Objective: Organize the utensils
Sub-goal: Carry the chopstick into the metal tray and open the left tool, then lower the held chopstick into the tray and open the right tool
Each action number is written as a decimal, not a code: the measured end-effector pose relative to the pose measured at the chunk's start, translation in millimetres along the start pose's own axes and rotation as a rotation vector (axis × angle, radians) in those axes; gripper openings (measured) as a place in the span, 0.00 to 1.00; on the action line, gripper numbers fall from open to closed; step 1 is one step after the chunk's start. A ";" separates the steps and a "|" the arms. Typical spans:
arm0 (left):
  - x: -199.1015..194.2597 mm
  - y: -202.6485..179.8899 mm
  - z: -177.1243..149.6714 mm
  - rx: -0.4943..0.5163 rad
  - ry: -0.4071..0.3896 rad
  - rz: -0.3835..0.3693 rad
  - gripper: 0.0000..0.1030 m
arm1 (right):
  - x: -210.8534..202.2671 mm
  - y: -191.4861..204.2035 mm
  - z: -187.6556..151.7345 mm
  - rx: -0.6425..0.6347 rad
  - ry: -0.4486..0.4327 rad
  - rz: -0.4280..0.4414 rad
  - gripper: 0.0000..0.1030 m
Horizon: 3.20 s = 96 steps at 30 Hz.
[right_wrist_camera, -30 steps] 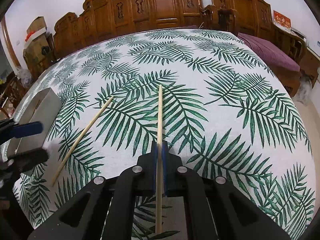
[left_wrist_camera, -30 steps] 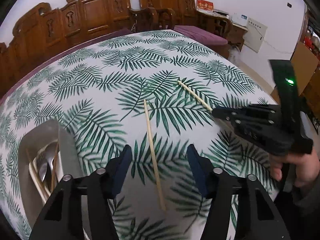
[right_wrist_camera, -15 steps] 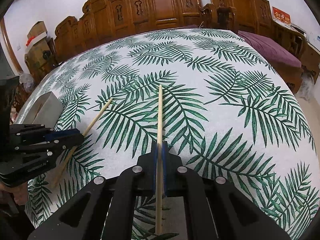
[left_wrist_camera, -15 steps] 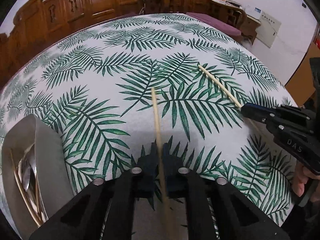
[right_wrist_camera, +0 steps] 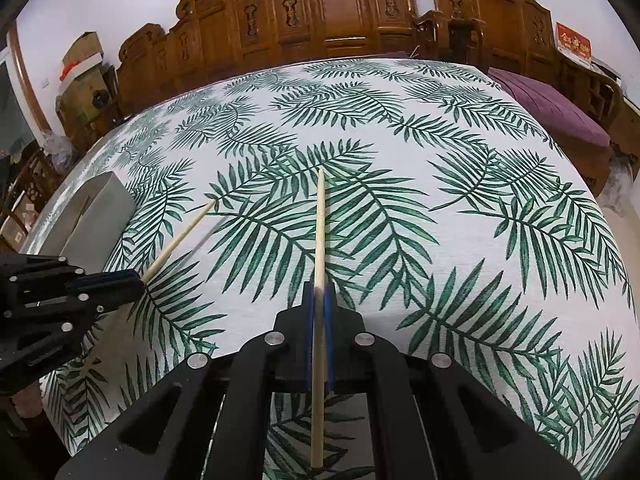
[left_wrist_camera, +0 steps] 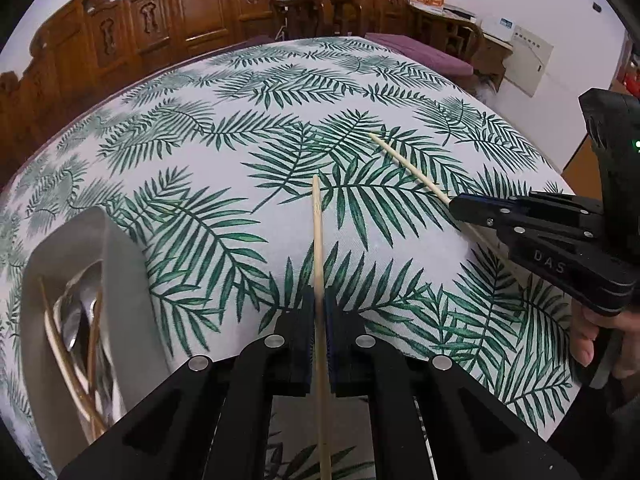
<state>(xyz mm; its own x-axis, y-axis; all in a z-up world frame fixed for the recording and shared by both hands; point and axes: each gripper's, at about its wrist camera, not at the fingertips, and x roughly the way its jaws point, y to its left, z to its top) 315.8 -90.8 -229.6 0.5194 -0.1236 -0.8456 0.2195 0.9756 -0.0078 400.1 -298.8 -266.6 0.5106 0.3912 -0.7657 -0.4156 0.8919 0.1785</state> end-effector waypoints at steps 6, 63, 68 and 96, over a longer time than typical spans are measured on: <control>3.7 3.7 5.2 -0.004 0.008 0.017 0.04 | -0.4 0.9 -1.0 -0.003 -0.001 -0.002 0.06; -74.0 118.0 -45.3 -0.165 -0.044 0.167 0.27 | -25.2 102.8 0.0 -0.180 -0.040 0.143 0.06; -97.4 119.0 -57.0 -0.182 -0.074 0.170 0.37 | -35.3 117.9 1.6 -0.198 -0.054 0.171 0.06; -167.4 164.8 -101.0 -0.280 -0.161 0.204 0.86 | -19.9 228.6 39.3 -0.184 0.007 0.313 0.06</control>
<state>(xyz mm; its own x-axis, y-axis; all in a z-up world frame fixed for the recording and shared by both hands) 181.7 109.0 -143.3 0.6569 0.0733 -0.7504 -0.1244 0.9922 -0.0119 324.5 -93.8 -186.3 0.3329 0.6365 -0.6957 -0.6795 0.6735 0.2910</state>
